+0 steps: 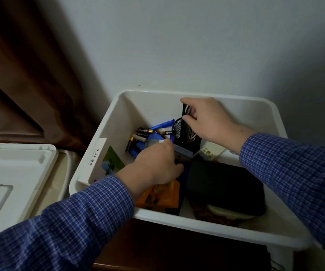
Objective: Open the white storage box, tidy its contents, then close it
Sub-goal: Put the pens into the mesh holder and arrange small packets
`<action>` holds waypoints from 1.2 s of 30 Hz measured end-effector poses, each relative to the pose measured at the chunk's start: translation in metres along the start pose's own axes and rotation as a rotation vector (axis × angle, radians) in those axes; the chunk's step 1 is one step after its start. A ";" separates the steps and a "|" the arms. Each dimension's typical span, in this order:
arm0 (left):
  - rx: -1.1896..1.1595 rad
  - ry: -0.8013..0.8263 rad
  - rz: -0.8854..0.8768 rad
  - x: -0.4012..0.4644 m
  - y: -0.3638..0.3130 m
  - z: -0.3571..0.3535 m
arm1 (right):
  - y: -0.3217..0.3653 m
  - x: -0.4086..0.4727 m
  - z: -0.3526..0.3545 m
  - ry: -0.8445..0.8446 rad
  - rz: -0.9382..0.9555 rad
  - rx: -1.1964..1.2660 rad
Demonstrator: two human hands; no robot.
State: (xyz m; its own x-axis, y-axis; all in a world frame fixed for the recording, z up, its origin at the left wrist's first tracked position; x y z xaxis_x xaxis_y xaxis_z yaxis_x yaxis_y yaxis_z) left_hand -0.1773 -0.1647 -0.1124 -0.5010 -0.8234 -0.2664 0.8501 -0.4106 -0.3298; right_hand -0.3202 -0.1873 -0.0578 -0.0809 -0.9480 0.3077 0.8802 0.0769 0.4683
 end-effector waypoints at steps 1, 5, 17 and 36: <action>-0.001 0.039 0.008 -0.001 0.000 -0.002 | 0.001 -0.001 0.001 -0.002 0.004 -0.030; 0.090 0.221 -0.017 -0.008 0.000 -0.013 | 0.012 -0.006 0.022 -0.136 0.053 -0.199; -0.026 0.480 -0.160 -0.036 0.006 0.017 | 0.019 -0.038 -0.004 0.191 0.036 0.015; 0.564 0.142 -0.063 -0.016 0.021 0.024 | 0.076 0.038 -0.097 0.465 0.364 -0.866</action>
State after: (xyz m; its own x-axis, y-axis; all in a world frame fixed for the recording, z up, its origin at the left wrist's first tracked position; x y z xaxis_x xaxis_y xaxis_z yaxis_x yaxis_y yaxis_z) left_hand -0.1478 -0.1698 -0.0937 -0.5370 -0.7463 -0.3932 0.7536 -0.6339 0.1739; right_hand -0.2112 -0.2480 -0.0912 0.2824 -0.9513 -0.1239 0.8637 0.3083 -0.3987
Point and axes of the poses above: each hand's wrist, its own x-axis towards the middle knuckle, its own z-axis out of the back of the hand, y = z × x, the point moved 7 cm from there along x, towards the middle knuckle, and after that the axes turned 6 degrees about -y, right-handed, at the moved point
